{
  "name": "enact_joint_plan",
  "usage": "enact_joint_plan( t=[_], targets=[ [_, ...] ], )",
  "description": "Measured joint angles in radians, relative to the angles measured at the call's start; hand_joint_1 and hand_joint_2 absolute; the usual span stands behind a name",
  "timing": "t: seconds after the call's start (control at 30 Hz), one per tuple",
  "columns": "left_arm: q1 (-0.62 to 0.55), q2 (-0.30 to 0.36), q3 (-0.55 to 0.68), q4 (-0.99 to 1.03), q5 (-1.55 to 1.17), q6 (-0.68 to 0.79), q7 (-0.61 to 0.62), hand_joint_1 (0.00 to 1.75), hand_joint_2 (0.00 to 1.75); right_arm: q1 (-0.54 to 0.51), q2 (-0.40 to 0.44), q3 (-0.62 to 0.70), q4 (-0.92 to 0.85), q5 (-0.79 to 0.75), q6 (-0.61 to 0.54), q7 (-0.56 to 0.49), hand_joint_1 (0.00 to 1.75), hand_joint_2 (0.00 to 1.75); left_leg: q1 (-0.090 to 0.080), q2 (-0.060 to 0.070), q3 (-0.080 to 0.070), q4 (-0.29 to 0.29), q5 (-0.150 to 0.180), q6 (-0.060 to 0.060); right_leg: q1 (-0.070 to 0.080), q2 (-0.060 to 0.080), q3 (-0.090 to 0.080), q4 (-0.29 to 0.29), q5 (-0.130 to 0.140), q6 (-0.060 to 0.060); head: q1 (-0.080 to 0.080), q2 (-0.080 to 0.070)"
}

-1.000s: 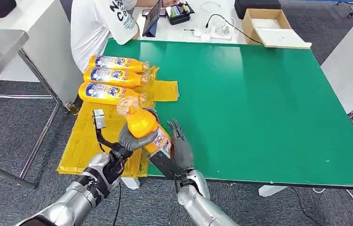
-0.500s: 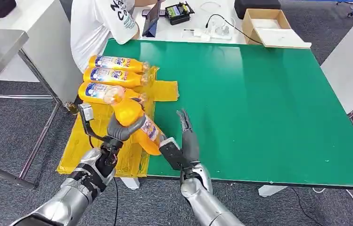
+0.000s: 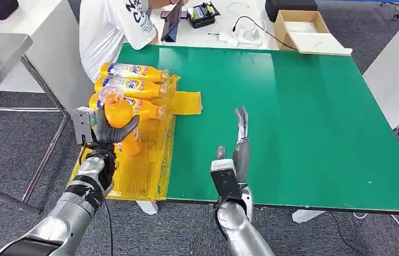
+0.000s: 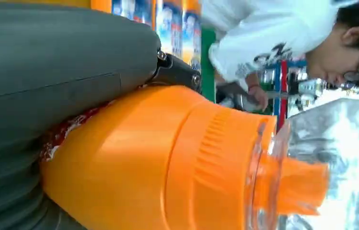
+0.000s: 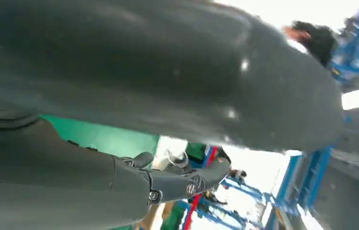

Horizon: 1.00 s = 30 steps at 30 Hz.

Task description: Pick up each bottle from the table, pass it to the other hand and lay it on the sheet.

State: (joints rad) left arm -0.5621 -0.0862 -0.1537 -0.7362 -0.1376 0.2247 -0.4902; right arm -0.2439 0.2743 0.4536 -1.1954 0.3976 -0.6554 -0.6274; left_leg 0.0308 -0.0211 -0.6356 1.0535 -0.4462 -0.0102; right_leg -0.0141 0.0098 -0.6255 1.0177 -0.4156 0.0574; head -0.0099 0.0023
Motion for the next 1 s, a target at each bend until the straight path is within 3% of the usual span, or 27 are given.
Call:
enact_joint_plan(
  t=[0.17,0.27,0.57,1.0],
  targets=[
    [0.000,0.023,0.000,-0.008,-0.418,0.271,0.016,1.75,1.75,0.047,-0.015,-0.039,-0.158,-0.063,-0.008,-0.017,0.00,0.00,0.000,0.000,0.000,0.000,0.000,0.000,0.000,0.000,0.000,0.000,0.000,0.000,0.000,0.000],
    [0.000,0.044,0.000,-0.010,-0.608,0.316,0.043,1.75,1.75,0.060,-0.022,-0.059,-0.210,-0.092,-0.008,-0.031,0.00,0.00,0.000,0.000,0.000,0.000,0.000,0.000,0.000,0.000,0.000,0.000,0.000,0.000,0.000,0.000],
    [0.000,0.095,-0.026,-0.037,-0.892,0.256,0.102,1.75,1.75,0.087,-0.022,-0.130,-0.326,-0.189,-0.008,-0.068,0.00,0.00,0.000,0.000,0.000,0.000,0.000,0.000,0.000,0.000,0.000,0.000,0.000,0.000,0.000,0.000],
    [-0.048,0.123,-0.085,0.015,-0.940,0.058,0.110,1.75,1.75,0.092,-0.023,-0.155,-0.355,-0.223,-0.007,-0.071,0.00,0.00,0.000,0.000,0.000,0.000,0.000,0.000,0.000,0.000,0.000,0.000,0.000,0.000,0.000,0.000]
  ],
)
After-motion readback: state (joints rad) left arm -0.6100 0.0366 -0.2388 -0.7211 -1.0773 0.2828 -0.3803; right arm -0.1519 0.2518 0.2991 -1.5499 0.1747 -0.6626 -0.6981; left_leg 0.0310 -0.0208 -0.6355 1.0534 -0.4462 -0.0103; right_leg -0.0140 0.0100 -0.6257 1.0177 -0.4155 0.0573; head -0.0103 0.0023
